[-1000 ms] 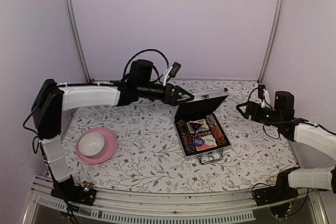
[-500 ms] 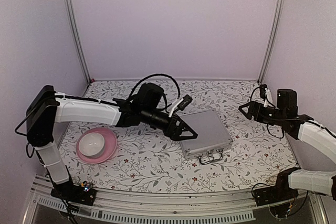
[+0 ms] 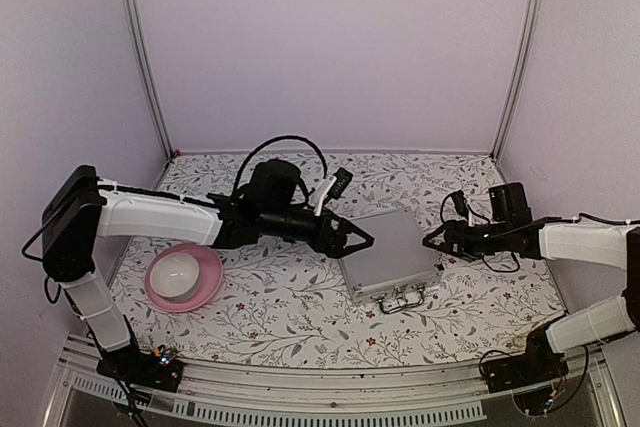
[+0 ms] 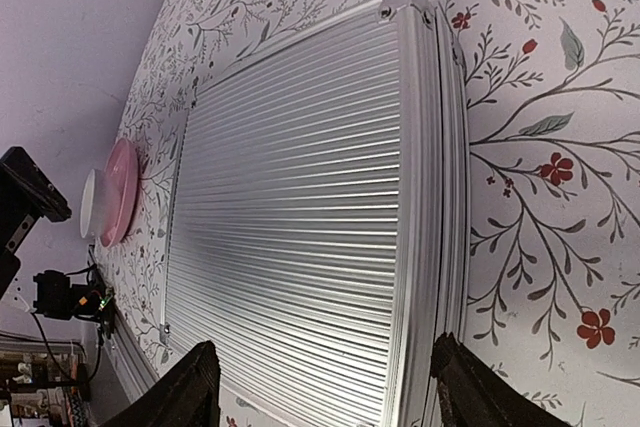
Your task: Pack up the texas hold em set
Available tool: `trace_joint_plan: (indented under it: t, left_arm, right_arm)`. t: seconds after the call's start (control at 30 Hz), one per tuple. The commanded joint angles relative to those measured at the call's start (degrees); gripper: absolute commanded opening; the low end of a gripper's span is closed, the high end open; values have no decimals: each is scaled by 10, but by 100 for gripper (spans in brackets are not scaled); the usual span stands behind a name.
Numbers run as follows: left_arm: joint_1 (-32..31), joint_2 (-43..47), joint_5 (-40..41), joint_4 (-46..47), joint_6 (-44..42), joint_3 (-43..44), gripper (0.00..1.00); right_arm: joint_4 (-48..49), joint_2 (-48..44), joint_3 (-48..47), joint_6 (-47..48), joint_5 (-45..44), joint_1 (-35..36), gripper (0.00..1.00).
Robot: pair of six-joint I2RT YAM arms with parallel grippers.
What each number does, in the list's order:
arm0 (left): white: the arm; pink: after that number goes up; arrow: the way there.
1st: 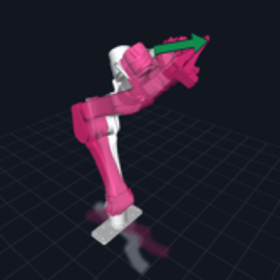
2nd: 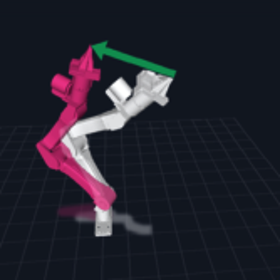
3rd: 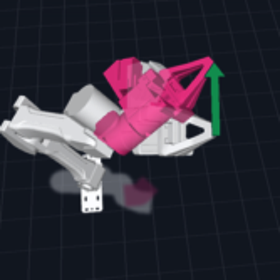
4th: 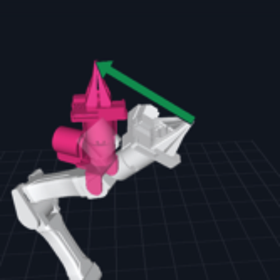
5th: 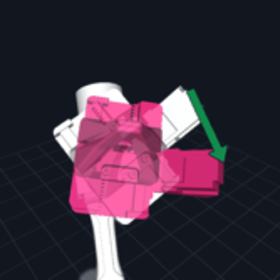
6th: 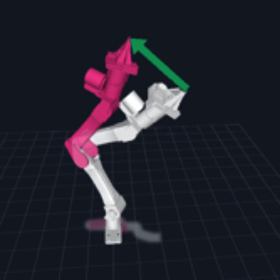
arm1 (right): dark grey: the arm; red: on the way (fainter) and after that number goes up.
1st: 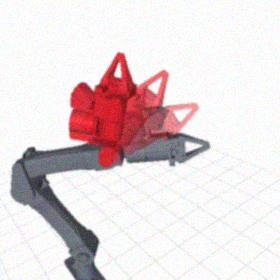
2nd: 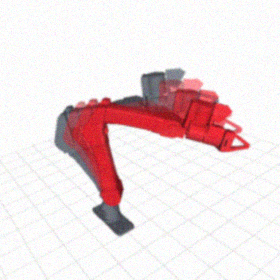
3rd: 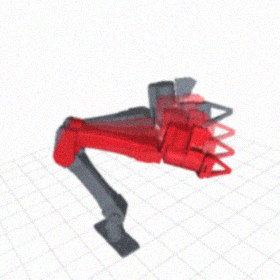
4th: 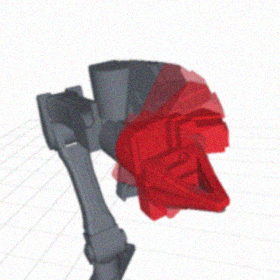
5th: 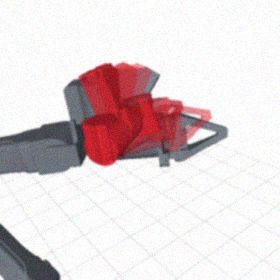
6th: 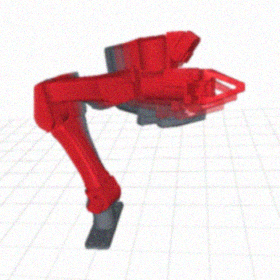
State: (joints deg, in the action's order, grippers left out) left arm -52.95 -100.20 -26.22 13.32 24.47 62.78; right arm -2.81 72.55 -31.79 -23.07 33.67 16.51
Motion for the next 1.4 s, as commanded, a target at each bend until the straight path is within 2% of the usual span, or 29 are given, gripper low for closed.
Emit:
trace_joint_plan:
  t: [0.0, 0.3, 0.77, 0.9, 1.2, 1.37]
  left_arm:
    - [2, 11, 16, 23, 8, -17, 94]
    - [2, 25, 29, 24, 5, -34, 94]
    - [0, 22, 29, 16, -1, -43, 94]
    - [-3, 22, 53, -3, -2, -46, 93]
    - [-44, -22, 150, -104, -35, 17, 66]
    - [-60, -38, 189, -132, -42, 35, 57]
  right_arm:
    - [39, 46, -5, 11, 1, 13, 72]
    - [51, 115, -43, 44, 10, 30, 70]
    - [72, 219, -139, 53, 15, 106, 67]
    - [71, 221, -155, 54, 5, 110, 67]
    - [16, 122, -128, 42, -89, 108, 69]
    - [-10, 40, -90, 10, -107, 108, 67]
